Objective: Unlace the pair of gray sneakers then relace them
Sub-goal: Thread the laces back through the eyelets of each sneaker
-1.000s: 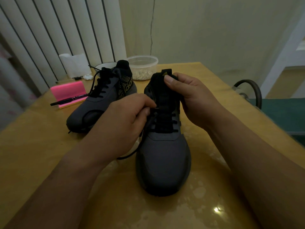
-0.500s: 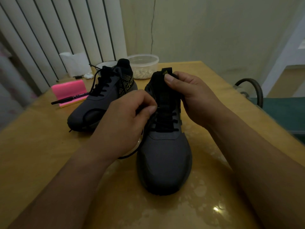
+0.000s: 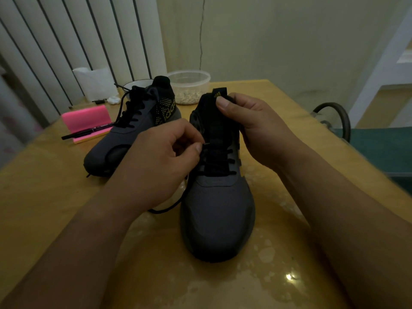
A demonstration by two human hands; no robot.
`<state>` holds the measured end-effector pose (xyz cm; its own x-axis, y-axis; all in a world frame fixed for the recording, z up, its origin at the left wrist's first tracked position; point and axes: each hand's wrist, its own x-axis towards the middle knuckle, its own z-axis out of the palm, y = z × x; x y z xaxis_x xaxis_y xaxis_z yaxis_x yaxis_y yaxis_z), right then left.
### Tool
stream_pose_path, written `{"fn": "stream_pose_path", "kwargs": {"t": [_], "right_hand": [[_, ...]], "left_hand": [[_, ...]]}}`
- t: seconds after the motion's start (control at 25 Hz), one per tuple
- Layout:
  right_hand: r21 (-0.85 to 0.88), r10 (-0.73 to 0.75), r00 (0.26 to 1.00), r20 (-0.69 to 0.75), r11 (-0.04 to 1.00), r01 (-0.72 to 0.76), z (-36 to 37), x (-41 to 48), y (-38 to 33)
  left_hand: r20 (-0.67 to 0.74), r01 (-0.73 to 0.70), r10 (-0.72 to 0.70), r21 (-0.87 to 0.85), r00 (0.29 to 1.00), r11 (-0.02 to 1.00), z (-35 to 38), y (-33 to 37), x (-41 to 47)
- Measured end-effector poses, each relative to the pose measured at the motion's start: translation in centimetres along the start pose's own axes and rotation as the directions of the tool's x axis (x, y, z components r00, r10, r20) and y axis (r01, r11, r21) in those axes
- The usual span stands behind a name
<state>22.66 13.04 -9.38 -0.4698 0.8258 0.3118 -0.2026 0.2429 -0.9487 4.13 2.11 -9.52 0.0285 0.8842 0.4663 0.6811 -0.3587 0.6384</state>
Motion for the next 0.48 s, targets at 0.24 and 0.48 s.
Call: {"fn": "stream_pose_path", "kwargs": {"t": [0.24, 0.48], "right_hand": [[0.02, -0.004, 1.0, 0.004, 1.0, 0.004, 0.1, 0.01, 0.0], [0.004, -0.004, 1.0, 0.004, 1.0, 0.004, 0.18, -0.1, -0.07]], "left_hand": [[-0.011, 0.037, -0.037, -0.004, 0.999, 0.999, 0.24, -0.18, 0.04], [-0.063, -0.025, 0.026, 0.026, 0.998, 0.999, 0.48, 0.01, -0.1]]}}
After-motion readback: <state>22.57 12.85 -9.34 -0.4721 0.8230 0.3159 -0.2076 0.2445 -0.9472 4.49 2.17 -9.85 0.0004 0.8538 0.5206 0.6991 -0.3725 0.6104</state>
